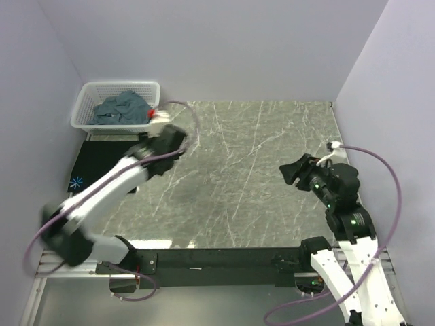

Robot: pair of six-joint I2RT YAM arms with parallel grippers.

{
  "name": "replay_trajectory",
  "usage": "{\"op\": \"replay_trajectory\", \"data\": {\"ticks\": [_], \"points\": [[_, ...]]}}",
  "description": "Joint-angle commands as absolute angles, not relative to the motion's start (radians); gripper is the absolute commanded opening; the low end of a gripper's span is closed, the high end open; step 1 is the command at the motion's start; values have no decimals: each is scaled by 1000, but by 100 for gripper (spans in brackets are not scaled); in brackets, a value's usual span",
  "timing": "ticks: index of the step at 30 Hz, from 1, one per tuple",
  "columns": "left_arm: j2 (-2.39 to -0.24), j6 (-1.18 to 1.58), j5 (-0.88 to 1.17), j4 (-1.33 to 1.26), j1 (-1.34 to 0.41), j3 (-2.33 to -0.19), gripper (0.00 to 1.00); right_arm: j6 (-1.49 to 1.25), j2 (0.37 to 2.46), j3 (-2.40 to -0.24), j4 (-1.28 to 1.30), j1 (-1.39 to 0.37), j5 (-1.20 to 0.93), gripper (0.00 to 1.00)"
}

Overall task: Fold and stack the t-shirts
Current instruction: Reset both grippers

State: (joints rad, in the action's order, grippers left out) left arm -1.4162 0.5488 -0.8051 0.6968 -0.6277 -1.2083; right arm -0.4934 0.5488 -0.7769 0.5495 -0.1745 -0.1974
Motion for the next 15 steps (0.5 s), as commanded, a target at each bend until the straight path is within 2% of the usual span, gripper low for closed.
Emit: {"op": "replay_trajectory", "data": {"ticks": [1, 2, 3, 6, 7, 13, 15], "points": [[-1107, 664, -686, 735, -615, -1114, 75, -433, 502, -874, 626, -181, -46, 68], [-1041, 670, -689, 736, -615, -1092, 76, -423, 482, -896, 635, -181, -22, 69], [-909, 673, -695, 744, -614, -1053, 81, -402, 471, -902, 643, -181, -2, 70], [-684, 670, -730, 756, -614, -997, 96, -365, 417, -899, 643, -181, 70, 75], [-637, 652, -732, 758, -614, -988, 98, -359, 401, -881, 634, -181, 110, 77], [-376, 612, -814, 730, -614, -914, 99, -334, 244, -775, 569, -183, 196, 91], [-291, 612, -859, 704, -614, -847, 99, -325, 218, -750, 549, -184, 202, 92]]}}
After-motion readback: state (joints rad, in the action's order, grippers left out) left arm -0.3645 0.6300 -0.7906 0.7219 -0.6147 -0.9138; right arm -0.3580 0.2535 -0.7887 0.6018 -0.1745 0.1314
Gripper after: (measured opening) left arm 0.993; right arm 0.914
